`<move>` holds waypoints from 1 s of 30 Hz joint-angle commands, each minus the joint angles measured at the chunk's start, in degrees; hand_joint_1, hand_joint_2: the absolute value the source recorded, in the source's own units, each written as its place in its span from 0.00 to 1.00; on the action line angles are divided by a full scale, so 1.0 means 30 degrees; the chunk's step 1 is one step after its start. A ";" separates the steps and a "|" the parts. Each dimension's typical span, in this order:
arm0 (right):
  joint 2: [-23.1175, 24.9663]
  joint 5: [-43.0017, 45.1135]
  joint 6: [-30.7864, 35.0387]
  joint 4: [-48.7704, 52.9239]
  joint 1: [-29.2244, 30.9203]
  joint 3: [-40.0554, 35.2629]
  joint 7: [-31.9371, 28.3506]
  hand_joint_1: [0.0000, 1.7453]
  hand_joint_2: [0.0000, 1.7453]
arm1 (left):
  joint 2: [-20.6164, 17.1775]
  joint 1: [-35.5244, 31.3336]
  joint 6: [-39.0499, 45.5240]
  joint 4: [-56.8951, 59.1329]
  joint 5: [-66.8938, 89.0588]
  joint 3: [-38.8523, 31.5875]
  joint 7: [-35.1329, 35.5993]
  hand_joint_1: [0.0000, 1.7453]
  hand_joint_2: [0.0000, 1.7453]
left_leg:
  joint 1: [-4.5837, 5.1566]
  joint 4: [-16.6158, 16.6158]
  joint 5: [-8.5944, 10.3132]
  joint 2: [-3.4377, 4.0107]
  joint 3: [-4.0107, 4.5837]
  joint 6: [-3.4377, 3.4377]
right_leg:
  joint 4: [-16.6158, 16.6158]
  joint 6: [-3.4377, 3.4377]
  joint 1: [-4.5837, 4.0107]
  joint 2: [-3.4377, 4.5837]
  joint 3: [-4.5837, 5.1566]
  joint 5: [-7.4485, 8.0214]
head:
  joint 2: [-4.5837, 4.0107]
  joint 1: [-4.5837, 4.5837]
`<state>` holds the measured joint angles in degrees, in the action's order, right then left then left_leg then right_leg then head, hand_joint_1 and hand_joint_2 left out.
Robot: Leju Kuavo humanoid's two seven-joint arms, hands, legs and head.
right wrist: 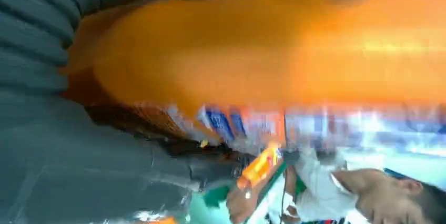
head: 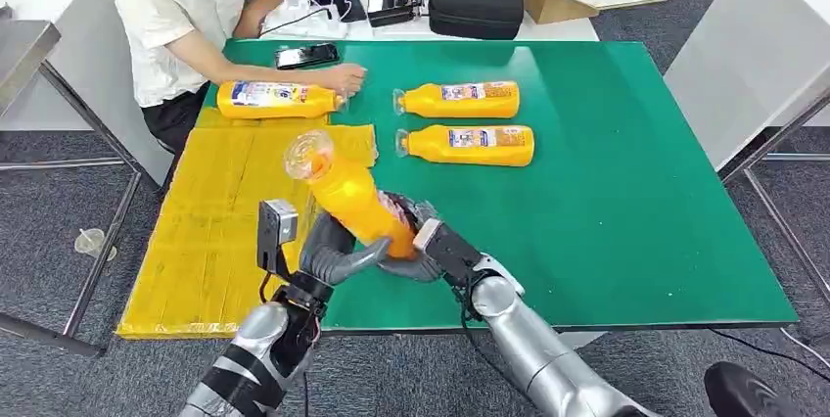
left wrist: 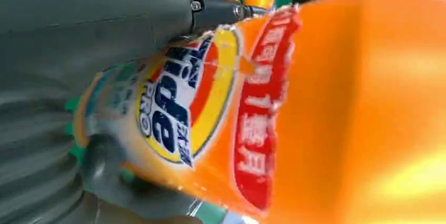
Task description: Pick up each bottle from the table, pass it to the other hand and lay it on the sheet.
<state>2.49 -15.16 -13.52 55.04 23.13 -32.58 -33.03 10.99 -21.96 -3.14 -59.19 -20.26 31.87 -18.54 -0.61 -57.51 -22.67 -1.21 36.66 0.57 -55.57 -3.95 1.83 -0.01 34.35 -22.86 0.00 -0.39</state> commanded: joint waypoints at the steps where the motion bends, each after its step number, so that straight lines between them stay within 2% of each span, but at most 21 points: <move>1: 0.0599 -0.0285 0.0605 -0.2737 0.1009 -0.2590 0.0184 1.00 1.00 | 0.0920 -0.1926 0.2432 0.2194 0.0453 -0.0468 -0.0606 0.00 1.00 | -0.0020 -0.0024 -0.0043 0.0044 -0.0063 0.0001 | -0.0002 0.0069 -0.0034 0.0013 -0.0069 -0.0028 | 0.0000 0.0007; 7: 0.0825 -0.0287 0.1170 -0.3476 0.1036 -0.2917 0.0221 1.00 1.00 | 0.0997 -0.1726 0.2191 0.1268 -0.0365 -0.0354 -0.0365 0.00 1.00 | -0.0009 -0.0007 -0.0022 0.0018 -0.0042 -0.0004 | 0.0007 0.0050 -0.0019 -0.0003 -0.0043 -0.0017 | 0.0000 0.0000; 8: 0.0928 -0.0282 0.1296 -0.3640 0.1108 -0.2969 0.0219 0.98 1.00 | 0.1008 -0.1794 0.2092 0.1265 -0.0570 -0.0357 -0.0376 0.00 1.00 | -0.0024 -0.0026 -0.0054 0.0038 -0.0088 -0.0007 | -0.0001 0.0087 -0.0041 0.0001 -0.0091 -0.0042 | 0.0000 0.0000; 9: 0.0976 -0.0288 0.1404 -0.3720 0.1142 -0.2983 0.0218 0.85 1.00 | 0.1017 -0.1805 0.1938 0.1287 -0.0816 -0.0393 -0.0293 0.02 1.00 | -0.0016 -0.0014 -0.0024 0.0021 -0.0039 -0.0005 | 0.0003 0.0056 -0.0028 -0.0004 -0.0039 -0.0019 | 0.0000 0.0000; 10: 0.1019 -0.0344 0.1650 -0.3777 0.1251 -0.3039 0.0202 0.61 1.00 | 0.0903 -0.1704 0.1015 0.1138 -0.1451 -0.0355 -0.0271 1.00 1.00 | -0.0023 -0.0032 -0.0051 0.0041 -0.0077 -0.0006 | -0.0010 0.0084 -0.0040 0.0005 -0.0076 -0.0039 | 0.0000 0.0000; 11: 0.1033 -0.0332 0.1786 -0.3770 0.1282 -0.3011 0.0200 0.39 1.00 | 0.0914 -0.1579 0.0339 0.1068 -0.2193 -0.0525 0.0124 1.00 1.00 | -0.0015 -0.0015 -0.0027 0.0034 -0.0042 -0.0003 | 0.0000 0.0060 -0.0028 0.0007 -0.0036 -0.0018 | 0.0000 0.0000; 14: 0.1033 -0.0323 0.1782 -0.3762 0.1300 -0.3001 0.0197 0.39 1.00 | 0.0901 -0.1545 0.0340 0.1079 -0.2193 -0.0518 0.0124 1.00 1.00 | -0.0014 -0.0011 -0.0021 0.0031 -0.0033 -0.0002 | 0.0004 0.0048 -0.0024 0.0008 -0.0022 -0.0014 | 0.0000 0.0000; 15: 0.1033 -0.0323 0.1782 -0.3762 0.1300 -0.3001 0.0197 0.23 1.00 | 0.0901 -0.1545 0.0340 0.1079 -0.2193 -0.0518 0.0124 1.00 1.00 | -0.0020 -0.0024 -0.0038 0.0028 -0.0062 -0.0001 | -0.0002 0.0070 -0.0035 -0.0005 -0.0060 -0.0033 | 0.0000 0.0000; 16: 0.1042 -0.0206 0.1880 -0.3731 0.1246 -0.2850 0.0151 0.01 1.00 | 0.0848 -0.1401 -0.0356 0.0848 -0.2804 -0.0494 0.0280 1.00 1.00 | -0.0028 -0.0036 -0.0059 0.0050 -0.0089 -0.0002 | -0.0006 0.0090 -0.0047 0.0009 -0.0084 -0.0045 | 0.0000 0.0000; 19: 0.1275 0.0057 0.2327 -0.3732 0.0949 -0.2354 0.0135 0.00 1.00 | 0.0631 -0.1060 -0.1141 0.0245 -0.3884 -0.0557 0.0565 1.00 1.00 | -0.0023 -0.0021 -0.0043 0.0036 -0.0061 -0.0001 | 0.0005 0.0067 -0.0036 0.0005 -0.0057 -0.0032 | 0.0000 0.0007; 20: 0.1384 0.0221 0.2662 -0.3696 0.0726 -0.2030 0.0030 0.00 0.00 | 0.0588 -0.0925 -0.1036 -0.0082 -0.4078 -0.0642 0.0439 1.00 1.00 | -0.0022 -0.0027 -0.0059 0.0044 -0.0086 -0.0002 | -0.0002 0.0083 -0.0039 0.0007 -0.0081 -0.0048 | 0.0000 0.0000; 30: 0.1542 0.0239 0.2913 -0.3730 0.0537 -0.1938 -0.0003 0.00 0.00 | 0.0621 -0.0870 -0.0814 -0.0600 -0.4447 -0.0895 0.0477 1.00 1.00 | -0.0008 -0.0006 -0.0020 0.0024 -0.0021 -0.0001 | 0.0004 0.0048 -0.0018 0.0002 -0.0008 -0.0017 | 0.0000 0.0007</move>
<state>6.14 -14.32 -4.74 47.95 24.31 -37.20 -33.44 12.85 -22.35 -5.01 -60.13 -33.22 28.04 -17.24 -0.60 -57.51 -22.67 -1.16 36.70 0.57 -55.57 -3.95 1.83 0.02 34.45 -22.86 0.00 -0.37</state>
